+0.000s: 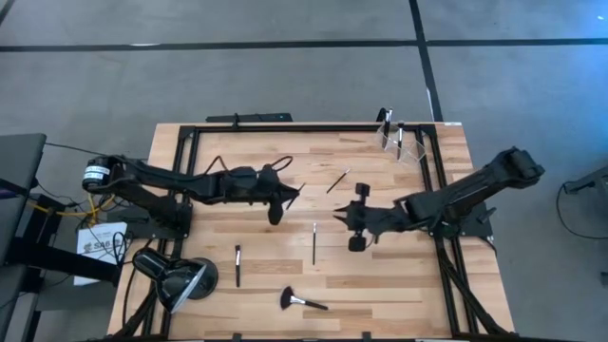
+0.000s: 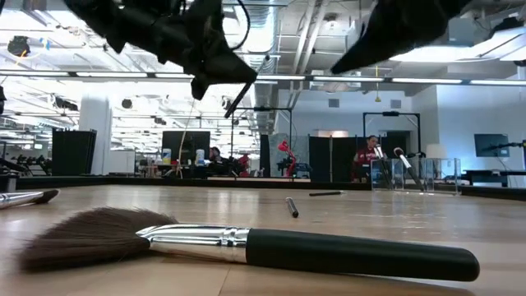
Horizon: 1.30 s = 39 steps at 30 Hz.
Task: Put items in baskets/containers
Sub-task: Put the black eyeshadow brush into the transparent organizer
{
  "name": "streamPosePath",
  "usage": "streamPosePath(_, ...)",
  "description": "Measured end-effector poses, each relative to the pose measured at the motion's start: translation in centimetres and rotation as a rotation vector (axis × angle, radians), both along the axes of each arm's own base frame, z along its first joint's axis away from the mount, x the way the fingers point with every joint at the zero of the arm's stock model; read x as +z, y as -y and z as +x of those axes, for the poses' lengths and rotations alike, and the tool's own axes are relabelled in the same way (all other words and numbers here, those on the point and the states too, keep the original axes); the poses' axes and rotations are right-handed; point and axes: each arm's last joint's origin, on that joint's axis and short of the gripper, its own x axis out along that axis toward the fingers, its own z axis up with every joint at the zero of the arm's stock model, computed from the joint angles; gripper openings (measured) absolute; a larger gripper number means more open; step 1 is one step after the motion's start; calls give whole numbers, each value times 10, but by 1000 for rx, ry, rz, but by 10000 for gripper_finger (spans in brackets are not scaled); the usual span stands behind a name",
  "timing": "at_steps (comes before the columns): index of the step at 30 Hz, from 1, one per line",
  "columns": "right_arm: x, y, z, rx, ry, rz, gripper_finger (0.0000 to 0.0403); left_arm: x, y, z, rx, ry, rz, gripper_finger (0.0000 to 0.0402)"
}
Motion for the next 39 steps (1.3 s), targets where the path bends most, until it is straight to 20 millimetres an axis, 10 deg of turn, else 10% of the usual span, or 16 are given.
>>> streamPosePath(9,40,-9,-46,-14,172,-25,56,-15,3,-23,-94,307,14,23)
streamPosePath(16,23,2,-49,107,459,81,56,-16,5,-31,-157,395,45,23)
streamPosePath(39,-13,30,36,439,589,420,61,-51,23,12,-360,458,76,24)
